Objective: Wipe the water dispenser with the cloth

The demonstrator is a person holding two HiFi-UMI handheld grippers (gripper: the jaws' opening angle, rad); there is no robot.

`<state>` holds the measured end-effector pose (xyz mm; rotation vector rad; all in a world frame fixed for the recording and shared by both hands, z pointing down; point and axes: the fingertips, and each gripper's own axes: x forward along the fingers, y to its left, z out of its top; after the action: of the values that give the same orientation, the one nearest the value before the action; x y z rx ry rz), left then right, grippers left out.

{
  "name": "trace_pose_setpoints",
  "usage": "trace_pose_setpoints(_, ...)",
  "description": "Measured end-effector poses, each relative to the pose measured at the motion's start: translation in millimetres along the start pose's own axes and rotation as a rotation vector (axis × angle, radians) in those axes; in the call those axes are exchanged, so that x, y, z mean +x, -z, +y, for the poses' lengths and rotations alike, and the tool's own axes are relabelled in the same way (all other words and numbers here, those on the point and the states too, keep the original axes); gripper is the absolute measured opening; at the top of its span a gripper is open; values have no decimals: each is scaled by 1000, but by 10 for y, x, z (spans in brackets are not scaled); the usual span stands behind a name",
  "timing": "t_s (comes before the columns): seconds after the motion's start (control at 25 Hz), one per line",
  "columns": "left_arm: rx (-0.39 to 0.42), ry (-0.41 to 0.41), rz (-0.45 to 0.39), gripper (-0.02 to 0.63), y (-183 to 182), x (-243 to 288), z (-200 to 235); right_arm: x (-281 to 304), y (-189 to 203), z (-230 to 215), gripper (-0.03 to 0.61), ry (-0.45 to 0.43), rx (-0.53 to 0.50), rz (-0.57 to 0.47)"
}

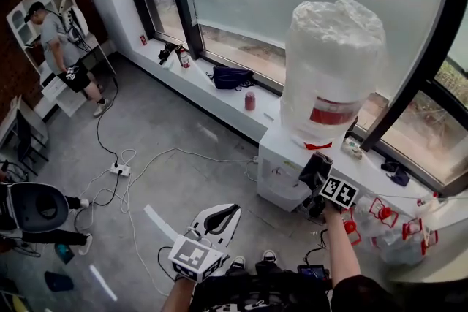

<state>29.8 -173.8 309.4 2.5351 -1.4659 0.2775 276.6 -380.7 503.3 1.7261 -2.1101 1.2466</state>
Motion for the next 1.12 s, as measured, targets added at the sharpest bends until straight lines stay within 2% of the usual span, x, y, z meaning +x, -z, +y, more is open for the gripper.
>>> trace_pose_setpoints(0.24, 31, 76, 0, 20, 41, 98, -178, -329, 85, -477, 106, 84, -26, 14)
trace_pose_setpoints(0.36, 19, 81, -5, 20, 66, 72, -151, -445, 104, -441, 104, 69, -89, 31)
trace_pose_setpoints(0.56, -4, 73, -13, 20, 149, -1, -13, -443, 151, 57, 104, -3, -224, 61)
trace_pose_setpoints(0.76, 7, 38, -28, 20, 242, -88, 187, -178, 409, 702, 104, -92, -332, 120)
trace_pose_setpoints(0.92, -21, 11, -49, 20, 321, -177, 356, 51, 685, 1074, 104, -106, -415, 156)
trace_pose_setpoints(1.12, -52, -22, -56, 20, 530, -253, 565, 359, 925, 1291, 104, -74, -503, 171)
